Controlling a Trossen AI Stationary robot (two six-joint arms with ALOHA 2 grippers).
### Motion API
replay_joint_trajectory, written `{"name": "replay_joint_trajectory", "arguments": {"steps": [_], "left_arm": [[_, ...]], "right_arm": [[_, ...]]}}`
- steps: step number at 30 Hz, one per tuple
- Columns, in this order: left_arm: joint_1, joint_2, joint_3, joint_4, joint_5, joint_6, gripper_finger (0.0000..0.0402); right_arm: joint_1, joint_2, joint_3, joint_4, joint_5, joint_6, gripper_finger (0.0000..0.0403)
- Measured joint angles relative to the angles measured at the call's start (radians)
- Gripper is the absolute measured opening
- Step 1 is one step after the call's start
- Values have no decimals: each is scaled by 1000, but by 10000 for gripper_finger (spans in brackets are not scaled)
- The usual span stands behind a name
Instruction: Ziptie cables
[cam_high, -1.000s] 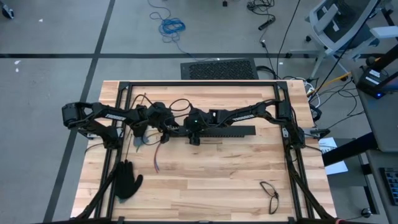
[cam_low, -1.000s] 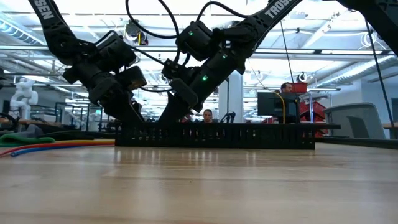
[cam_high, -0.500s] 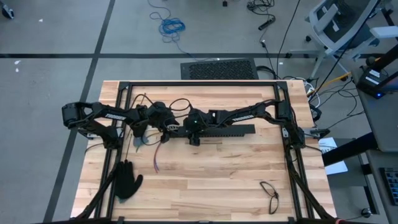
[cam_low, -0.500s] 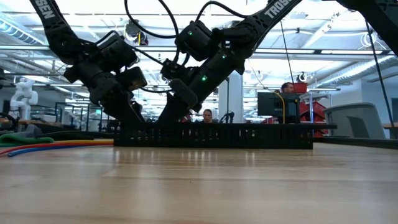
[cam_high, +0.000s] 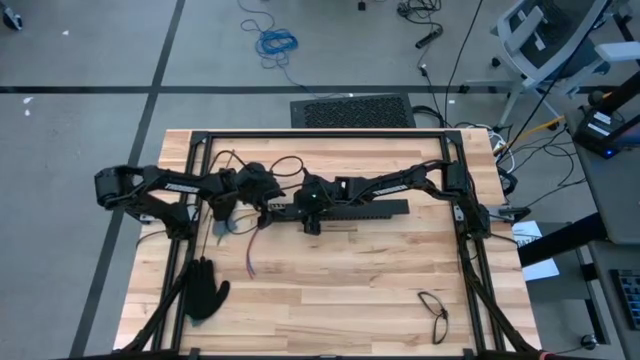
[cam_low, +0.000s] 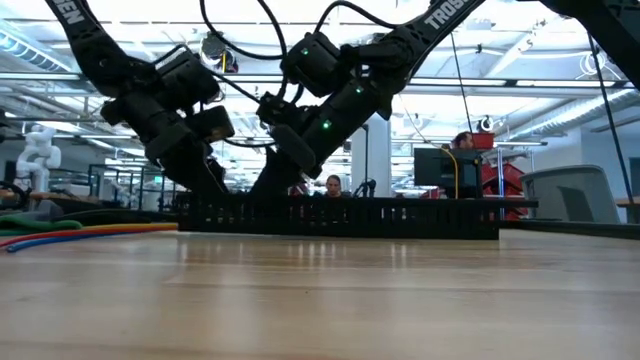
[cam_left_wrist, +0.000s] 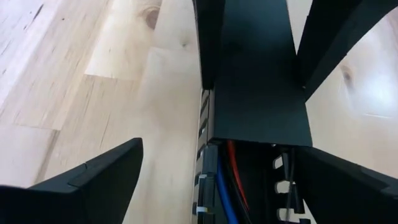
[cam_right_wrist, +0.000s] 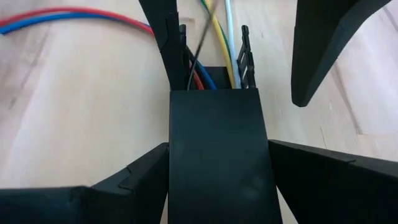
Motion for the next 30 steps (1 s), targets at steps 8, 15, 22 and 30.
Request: {"name": "replay_joint_trajectory", "arguments": {"steps": [8,15,22,30], "left_arm": [[0,-135,14,-132,25,52,389],[-3,-206,19,-121,79,38,389],[-8,-247,17,-143,99,-30,389],[-7,-289,16,-238,109,-29,389]], "right_arm": [[-1,-5,6,16,-11,3,247],[-7,3,1,-15,26,1,247],[-4,3,1,-23,15,5,247],[-6,-2,3,-72,7,2,247]]}}
